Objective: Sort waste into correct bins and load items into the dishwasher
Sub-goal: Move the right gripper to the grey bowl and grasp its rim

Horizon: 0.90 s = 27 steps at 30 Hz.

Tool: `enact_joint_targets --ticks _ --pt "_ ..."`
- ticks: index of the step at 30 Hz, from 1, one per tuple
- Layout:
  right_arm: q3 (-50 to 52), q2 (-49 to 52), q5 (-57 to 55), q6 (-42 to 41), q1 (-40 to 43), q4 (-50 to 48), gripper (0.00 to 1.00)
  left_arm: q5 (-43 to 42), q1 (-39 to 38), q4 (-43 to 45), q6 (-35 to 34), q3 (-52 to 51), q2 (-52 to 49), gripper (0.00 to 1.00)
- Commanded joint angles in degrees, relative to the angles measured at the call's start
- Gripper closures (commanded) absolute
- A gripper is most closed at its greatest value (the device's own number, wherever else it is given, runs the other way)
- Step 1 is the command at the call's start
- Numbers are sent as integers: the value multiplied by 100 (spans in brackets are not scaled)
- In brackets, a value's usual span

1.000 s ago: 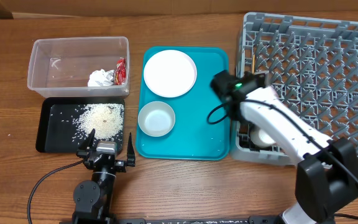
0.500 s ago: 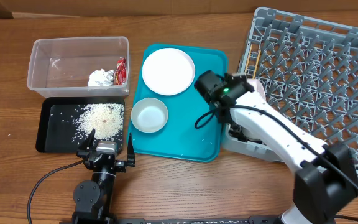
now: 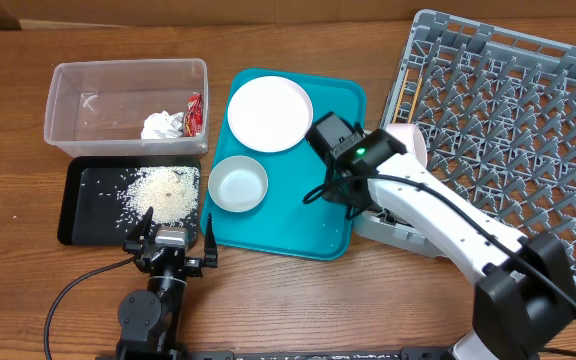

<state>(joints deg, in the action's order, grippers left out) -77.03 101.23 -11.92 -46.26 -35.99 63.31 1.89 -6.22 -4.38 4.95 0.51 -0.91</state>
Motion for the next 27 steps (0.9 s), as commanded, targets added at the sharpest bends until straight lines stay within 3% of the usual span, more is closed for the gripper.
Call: enact_joint_targets --ticks 1,19,22,23,24,25,26,27 --pt "299 33 -369 -455 44 13 96 -44 42 11 107 -24 26 0" --pt "385 -72 -468 -793 70 927 96 -44 42 11 107 -24 26 0" --pt "190 -289 286 11 13 431 96 -44 42 11 107 -24 26 0" --pt "146 -376 699 487 -17 140 92 -44 42 11 107 -24 26 0" --pt "105 -507 1515 1185 -57 -363 72 -44 42 11 107 -24 26 0" --pt "101 -586 2079 1491 -66 -706 39 -44 42 11 107 -24 26 0" --pt "101 -638 2798 1628 -66 -1185 28 -44 42 11 107 -24 26 0" --pt "101 -636 3119 1600 -66 -1449 26 -44 42 11 107 -24 26 0"
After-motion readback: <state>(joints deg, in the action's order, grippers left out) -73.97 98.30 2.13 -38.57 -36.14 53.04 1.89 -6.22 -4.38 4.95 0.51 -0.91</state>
